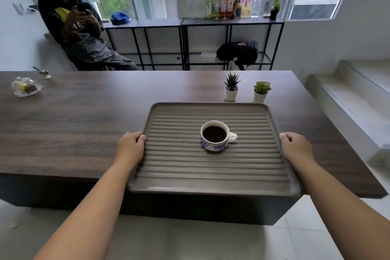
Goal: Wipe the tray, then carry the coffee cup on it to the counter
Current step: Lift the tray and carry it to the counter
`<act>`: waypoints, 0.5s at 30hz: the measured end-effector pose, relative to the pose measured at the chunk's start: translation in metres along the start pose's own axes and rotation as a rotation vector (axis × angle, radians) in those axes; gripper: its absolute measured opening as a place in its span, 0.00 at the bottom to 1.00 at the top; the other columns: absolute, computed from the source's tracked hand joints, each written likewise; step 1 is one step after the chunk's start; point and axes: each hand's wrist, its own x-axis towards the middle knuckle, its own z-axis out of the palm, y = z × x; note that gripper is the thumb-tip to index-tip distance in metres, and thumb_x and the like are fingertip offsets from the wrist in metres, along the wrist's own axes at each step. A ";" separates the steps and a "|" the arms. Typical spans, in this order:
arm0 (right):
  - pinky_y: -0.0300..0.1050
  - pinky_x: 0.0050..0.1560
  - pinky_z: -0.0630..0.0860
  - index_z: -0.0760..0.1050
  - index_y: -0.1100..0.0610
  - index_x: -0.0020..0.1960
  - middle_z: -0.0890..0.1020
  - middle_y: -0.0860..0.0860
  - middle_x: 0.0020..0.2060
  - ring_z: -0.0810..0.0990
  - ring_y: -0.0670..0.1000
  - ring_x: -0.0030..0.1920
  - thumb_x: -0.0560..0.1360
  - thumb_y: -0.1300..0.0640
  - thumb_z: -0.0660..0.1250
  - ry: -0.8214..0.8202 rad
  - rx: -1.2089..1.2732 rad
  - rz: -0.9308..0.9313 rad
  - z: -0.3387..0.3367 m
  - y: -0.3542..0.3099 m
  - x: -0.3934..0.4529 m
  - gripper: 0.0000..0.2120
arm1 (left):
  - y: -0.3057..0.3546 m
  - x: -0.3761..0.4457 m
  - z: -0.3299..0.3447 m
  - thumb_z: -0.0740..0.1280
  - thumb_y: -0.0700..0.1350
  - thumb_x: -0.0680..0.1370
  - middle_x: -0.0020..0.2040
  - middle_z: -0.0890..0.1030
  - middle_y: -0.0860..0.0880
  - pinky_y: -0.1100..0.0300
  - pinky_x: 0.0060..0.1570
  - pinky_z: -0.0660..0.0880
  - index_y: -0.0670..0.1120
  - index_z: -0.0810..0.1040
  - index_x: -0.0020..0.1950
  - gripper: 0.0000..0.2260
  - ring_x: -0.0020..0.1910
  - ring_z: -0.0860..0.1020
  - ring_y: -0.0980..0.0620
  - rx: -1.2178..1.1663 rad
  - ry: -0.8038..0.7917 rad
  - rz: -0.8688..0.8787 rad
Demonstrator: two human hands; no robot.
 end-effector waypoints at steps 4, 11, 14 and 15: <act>0.48 0.35 0.63 0.76 0.68 0.39 0.78 0.61 0.34 0.74 0.60 0.37 0.79 0.59 0.58 0.005 -0.001 -0.004 0.011 0.010 0.022 0.16 | 0.004 0.016 0.018 0.61 0.44 0.80 0.45 0.75 0.43 0.56 0.48 0.67 0.45 0.81 0.60 0.13 0.48 0.75 0.42 0.021 0.016 0.004; 0.46 0.39 0.64 0.78 0.63 0.42 0.78 0.56 0.36 0.73 0.56 0.40 0.79 0.58 0.59 -0.023 -0.013 -0.003 0.016 0.015 0.048 0.13 | 0.009 0.036 0.038 0.62 0.43 0.80 0.42 0.72 0.46 0.54 0.50 0.67 0.42 0.80 0.60 0.13 0.50 0.76 0.39 0.077 0.023 0.025; 0.46 0.39 0.64 0.79 0.63 0.43 0.82 0.59 0.40 0.75 0.58 0.41 0.79 0.58 0.59 -0.015 -0.029 -0.002 0.019 0.013 0.054 0.13 | 0.009 0.043 0.043 0.62 0.43 0.80 0.43 0.73 0.45 0.53 0.51 0.68 0.43 0.80 0.61 0.13 0.51 0.76 0.38 0.083 0.021 0.018; 0.45 0.40 0.64 0.80 0.63 0.44 0.83 0.60 0.41 0.76 0.60 0.43 0.79 0.58 0.59 -0.010 -0.039 -0.002 0.020 0.012 0.055 0.13 | 0.008 0.045 0.044 0.62 0.43 0.80 0.43 0.74 0.44 0.53 0.51 0.69 0.42 0.79 0.62 0.13 0.51 0.76 0.38 0.085 0.019 0.013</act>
